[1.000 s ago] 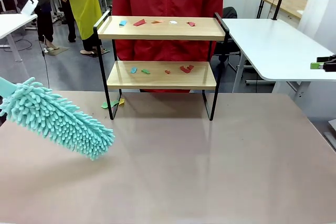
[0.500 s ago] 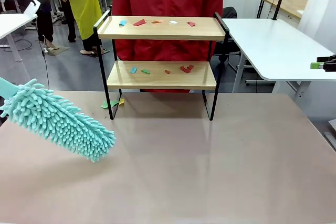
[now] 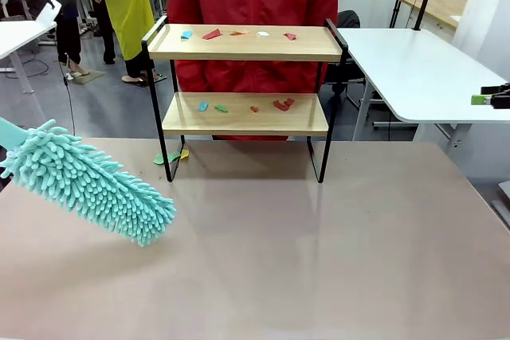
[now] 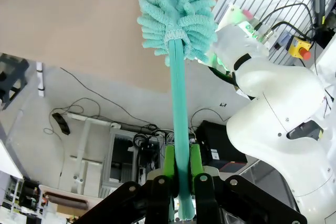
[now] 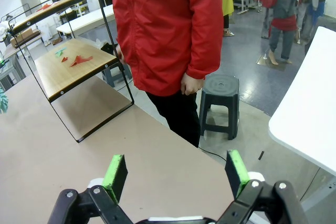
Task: Clean the shelf.
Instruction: Clean the specific section of the Shelf indicated by the human with the Duster.
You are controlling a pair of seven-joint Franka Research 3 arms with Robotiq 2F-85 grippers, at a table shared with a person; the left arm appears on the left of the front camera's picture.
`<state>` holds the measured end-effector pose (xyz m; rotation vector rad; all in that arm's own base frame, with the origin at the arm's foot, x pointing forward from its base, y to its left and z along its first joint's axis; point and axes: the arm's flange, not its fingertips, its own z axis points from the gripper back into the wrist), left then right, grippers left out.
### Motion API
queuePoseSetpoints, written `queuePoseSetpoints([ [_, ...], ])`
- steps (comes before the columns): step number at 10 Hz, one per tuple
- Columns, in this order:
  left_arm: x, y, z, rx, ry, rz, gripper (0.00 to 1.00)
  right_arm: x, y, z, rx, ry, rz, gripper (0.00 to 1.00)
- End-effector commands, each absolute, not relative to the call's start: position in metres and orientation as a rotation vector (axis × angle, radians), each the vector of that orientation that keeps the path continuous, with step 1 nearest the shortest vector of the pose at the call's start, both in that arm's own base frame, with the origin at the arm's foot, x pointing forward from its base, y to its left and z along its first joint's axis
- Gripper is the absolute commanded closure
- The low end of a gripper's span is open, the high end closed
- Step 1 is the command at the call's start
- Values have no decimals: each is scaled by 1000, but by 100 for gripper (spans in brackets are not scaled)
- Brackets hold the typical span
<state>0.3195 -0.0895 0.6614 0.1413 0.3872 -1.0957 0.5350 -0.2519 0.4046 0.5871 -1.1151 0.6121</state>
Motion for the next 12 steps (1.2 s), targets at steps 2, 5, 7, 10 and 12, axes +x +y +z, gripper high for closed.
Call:
queuePoseSetpoints([
  [2, 319, -89, 664, 134, 376, -1094, 87, 534, -250, 406, 586, -1115, 616, 0],
  [5, 319, -89, 664, 134, 376, -1094, 87, 534, -250, 406, 586, -1115, 616, 0],
  [7, 319, -89, 664, 134, 376, -1094, 87, 534, -250, 406, 586, -1115, 616, 0],
  [10, 319, -89, 664, 134, 376, -1094, 87, 534, -250, 406, 586, -1115, 616, 0],
  [12, 319, -89, 664, 134, 376, -1094, 87, 534, -250, 406, 586, -1115, 616, 0],
])
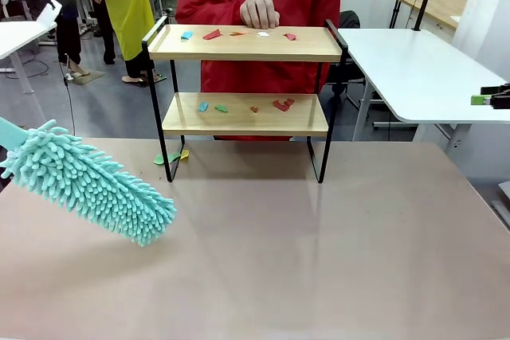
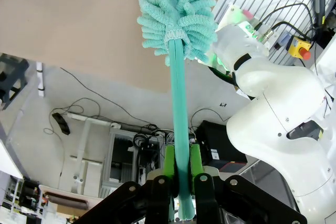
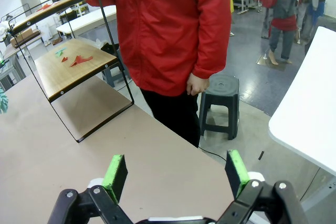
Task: Clean the shelf.
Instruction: Clean the specific section of the Shelf indicated by the human with the Duster.
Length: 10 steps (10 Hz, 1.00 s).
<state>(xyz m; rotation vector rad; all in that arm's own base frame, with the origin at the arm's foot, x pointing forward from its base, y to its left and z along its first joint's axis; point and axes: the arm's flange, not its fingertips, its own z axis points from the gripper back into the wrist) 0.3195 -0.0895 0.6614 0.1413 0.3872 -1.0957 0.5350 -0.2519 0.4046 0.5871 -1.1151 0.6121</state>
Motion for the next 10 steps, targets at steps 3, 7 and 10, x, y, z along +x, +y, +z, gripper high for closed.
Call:
queuePoseSetpoints([
  [3, 319, -89, 664, 134, 376, -1094, 87, 534, -250, 406, 586, -1115, 616, 0],
  [7, 319, -89, 664, 134, 376, -1094, 87, 534, -250, 406, 586, -1115, 616, 0],
  [10, 319, -89, 664, 134, 376, -1094, 87, 534, -250, 406, 586, -1115, 616, 0],
])
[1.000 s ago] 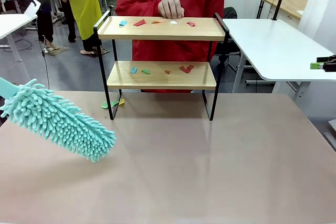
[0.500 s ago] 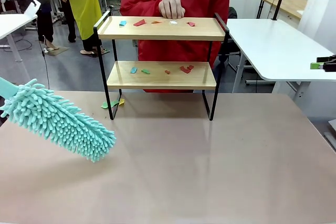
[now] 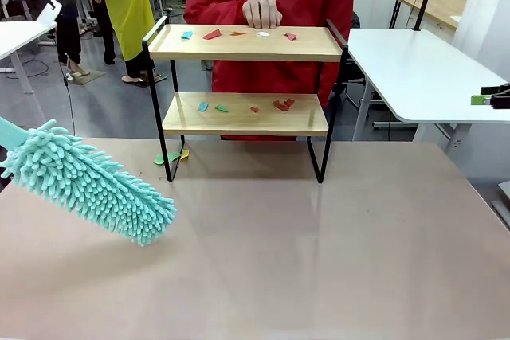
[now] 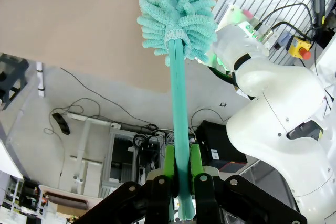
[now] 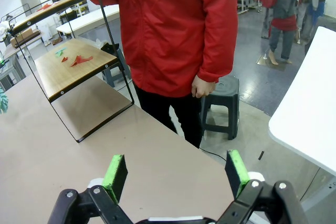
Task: Clean the shelf.
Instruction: Clean the specific section of the Shelf indicated by the human with the Duster.
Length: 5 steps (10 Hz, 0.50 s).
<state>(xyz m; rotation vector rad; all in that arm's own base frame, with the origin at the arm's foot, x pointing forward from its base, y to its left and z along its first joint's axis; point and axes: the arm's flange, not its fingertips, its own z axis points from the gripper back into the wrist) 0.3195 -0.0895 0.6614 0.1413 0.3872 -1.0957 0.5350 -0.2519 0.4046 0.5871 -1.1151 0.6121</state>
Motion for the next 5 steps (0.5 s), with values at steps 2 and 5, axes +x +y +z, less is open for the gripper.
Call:
queuePoseSetpoints([
  [2, 320, -88, 664, 88, 338, -1127, 87, 534, -250, 406, 586, -1115, 616, 0],
  [5, 309, -91, 683, -57, 166, -1343, 87, 534, -250, 406, 586, -1115, 616, 0],
])
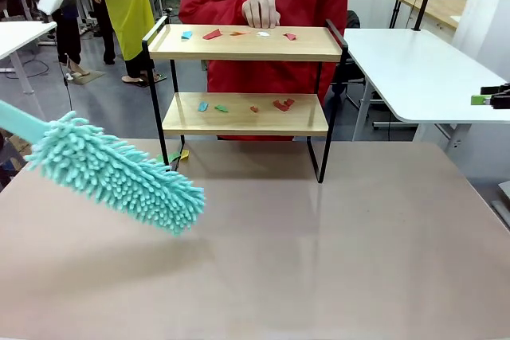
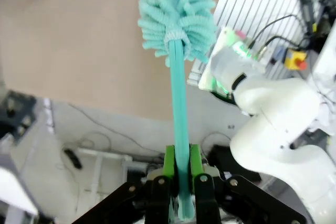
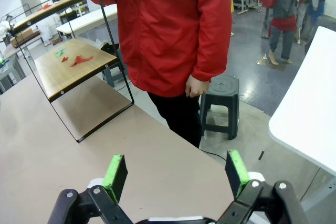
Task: Clean the shelf.
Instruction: Clean the specific section of the Shelf indicated by the human with the Duster.
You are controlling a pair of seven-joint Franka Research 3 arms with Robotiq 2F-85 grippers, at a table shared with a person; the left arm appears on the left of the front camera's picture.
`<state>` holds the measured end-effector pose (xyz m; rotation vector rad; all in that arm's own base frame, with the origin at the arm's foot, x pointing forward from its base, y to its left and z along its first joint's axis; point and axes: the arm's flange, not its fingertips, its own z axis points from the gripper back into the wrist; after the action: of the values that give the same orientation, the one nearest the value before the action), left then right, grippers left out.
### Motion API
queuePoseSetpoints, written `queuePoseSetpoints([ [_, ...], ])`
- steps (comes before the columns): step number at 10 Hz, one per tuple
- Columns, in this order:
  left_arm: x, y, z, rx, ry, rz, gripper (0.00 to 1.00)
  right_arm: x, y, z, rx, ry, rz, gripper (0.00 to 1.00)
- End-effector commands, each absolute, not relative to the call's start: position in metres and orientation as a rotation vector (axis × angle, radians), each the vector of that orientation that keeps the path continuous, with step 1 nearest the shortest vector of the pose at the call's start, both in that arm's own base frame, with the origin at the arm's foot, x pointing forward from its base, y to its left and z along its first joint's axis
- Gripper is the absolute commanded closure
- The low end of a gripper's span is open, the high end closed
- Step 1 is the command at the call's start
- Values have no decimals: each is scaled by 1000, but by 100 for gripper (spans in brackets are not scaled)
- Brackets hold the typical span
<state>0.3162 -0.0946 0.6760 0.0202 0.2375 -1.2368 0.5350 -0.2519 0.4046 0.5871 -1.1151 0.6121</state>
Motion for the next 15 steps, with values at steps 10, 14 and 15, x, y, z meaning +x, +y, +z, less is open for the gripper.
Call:
queuePoseSetpoints([
  [10, 292, -270, 813, -601, -443, -892, 87, 534, -250, 406, 586, -1115, 616, 0],
  [14, 325, -364, 835, -364, -501, -436, 87, 534, -250, 406, 586, -1115, 616, 0],
  [15, 336, -387, 837, -270, -512, -356, 87, 534, -250, 406, 586, -1115, 616, 0],
])
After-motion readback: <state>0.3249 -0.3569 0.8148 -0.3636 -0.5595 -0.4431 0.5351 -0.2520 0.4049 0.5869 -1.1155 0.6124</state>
